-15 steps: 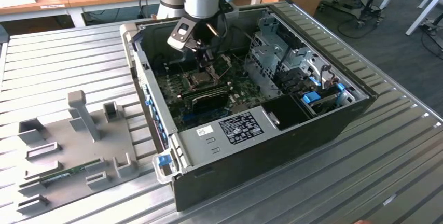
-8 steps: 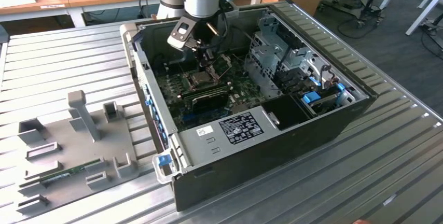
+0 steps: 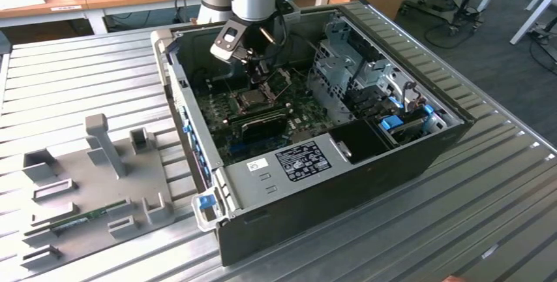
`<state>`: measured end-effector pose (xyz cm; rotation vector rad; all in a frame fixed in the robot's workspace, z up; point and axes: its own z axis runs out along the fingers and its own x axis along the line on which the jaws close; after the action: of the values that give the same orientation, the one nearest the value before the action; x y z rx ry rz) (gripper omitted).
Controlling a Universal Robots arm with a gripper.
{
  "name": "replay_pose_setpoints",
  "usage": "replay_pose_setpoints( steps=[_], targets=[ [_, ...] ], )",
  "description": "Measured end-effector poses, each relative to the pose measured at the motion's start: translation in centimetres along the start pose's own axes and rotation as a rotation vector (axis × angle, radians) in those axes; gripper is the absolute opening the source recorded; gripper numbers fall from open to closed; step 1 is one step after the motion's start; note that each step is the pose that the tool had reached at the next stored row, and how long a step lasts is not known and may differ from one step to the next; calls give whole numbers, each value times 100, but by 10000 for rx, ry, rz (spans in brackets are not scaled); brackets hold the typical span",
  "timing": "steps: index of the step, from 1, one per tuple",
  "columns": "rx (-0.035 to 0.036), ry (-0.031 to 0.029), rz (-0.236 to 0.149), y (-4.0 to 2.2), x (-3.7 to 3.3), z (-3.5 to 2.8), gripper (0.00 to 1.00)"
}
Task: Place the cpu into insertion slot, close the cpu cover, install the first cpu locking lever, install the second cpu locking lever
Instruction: 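Place the cpu into insertion slot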
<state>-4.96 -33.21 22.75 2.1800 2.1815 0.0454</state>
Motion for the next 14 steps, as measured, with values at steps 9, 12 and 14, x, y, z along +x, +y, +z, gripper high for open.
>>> replay_pose_setpoints(
  steps=[9, 12, 14],
  targets=[
    [158, -2, -3, 1, 0, 0, 10],
    [167, -2, -3, 2, 0, 0, 10],
    [168, -2, -3, 3, 0, 0, 10]
  ],
)
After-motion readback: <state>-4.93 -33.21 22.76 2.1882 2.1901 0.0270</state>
